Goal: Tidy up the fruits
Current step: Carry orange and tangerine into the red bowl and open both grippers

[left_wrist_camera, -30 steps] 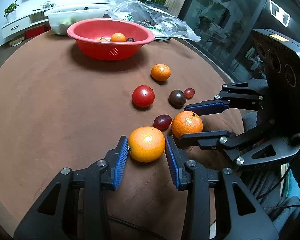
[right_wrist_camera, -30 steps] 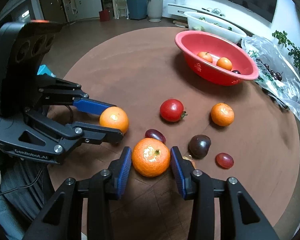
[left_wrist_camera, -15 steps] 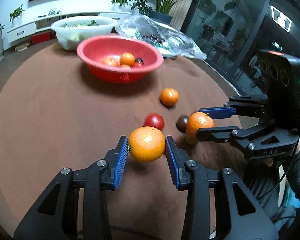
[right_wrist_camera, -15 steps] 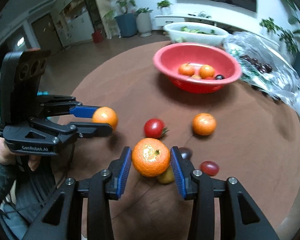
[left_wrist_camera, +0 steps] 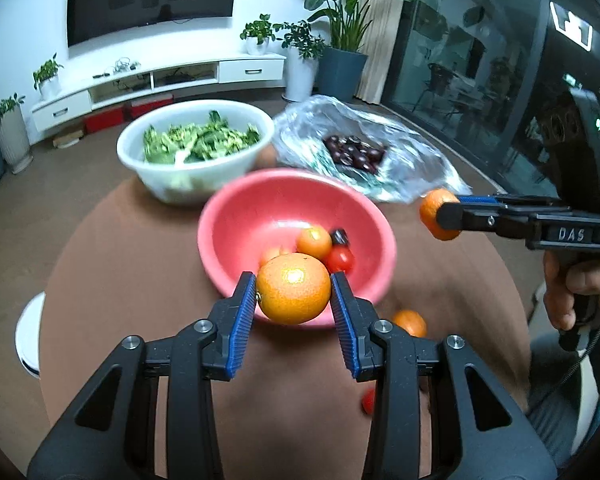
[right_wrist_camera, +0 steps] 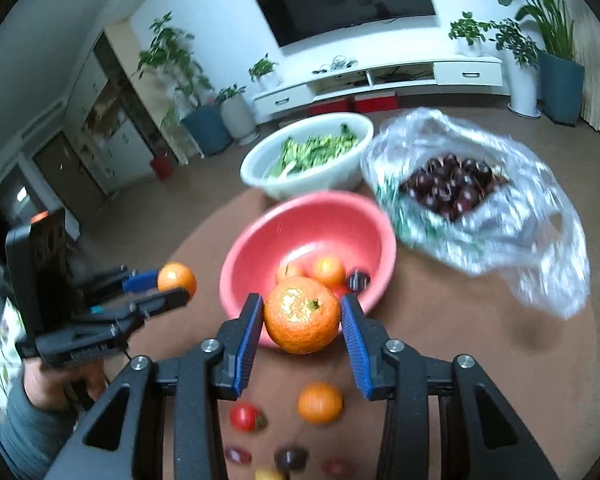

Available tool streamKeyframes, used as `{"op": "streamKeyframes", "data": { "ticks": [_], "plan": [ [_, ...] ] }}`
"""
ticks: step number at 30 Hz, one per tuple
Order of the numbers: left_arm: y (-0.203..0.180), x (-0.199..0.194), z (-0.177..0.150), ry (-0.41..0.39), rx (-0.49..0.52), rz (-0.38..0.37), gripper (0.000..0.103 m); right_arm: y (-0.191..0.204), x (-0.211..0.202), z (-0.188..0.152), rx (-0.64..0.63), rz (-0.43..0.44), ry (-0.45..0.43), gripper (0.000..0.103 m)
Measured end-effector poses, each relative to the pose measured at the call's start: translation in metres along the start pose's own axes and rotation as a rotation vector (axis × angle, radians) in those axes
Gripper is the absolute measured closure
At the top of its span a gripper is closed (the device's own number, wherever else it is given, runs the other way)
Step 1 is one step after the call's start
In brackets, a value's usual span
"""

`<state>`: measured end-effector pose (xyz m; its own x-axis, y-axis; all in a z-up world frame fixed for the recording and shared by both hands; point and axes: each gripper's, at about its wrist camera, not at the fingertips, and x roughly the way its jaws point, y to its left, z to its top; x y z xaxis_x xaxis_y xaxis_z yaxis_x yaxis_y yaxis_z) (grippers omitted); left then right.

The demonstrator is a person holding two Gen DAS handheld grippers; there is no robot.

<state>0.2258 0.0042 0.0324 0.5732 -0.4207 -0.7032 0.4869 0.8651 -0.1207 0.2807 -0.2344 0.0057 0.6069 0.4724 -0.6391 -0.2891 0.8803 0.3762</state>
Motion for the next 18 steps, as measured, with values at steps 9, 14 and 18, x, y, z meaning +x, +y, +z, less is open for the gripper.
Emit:
{"op": "streamKeyframes", "data": {
  "ticks": [9, 14, 18],
  "plan": [
    [0.009, 0.066, 0.028, 0.057, 0.004, 0.056, 0.067, 0.004, 0.059, 0.046, -0.012, -0.023, 0.031, 0.06],
    [0.011, 0.098, 0.03, 0.085, -0.001, 0.083, 0.067, -0.002, 0.093, 0.047, -0.001, -0.056, 0.079, 0.06],
    [0.015, 0.115, 0.03, 0.094, 0.006, 0.102, 0.067, -0.004, 0.115, 0.045, -0.005, -0.09, 0.115, 0.06]
  ]
}}
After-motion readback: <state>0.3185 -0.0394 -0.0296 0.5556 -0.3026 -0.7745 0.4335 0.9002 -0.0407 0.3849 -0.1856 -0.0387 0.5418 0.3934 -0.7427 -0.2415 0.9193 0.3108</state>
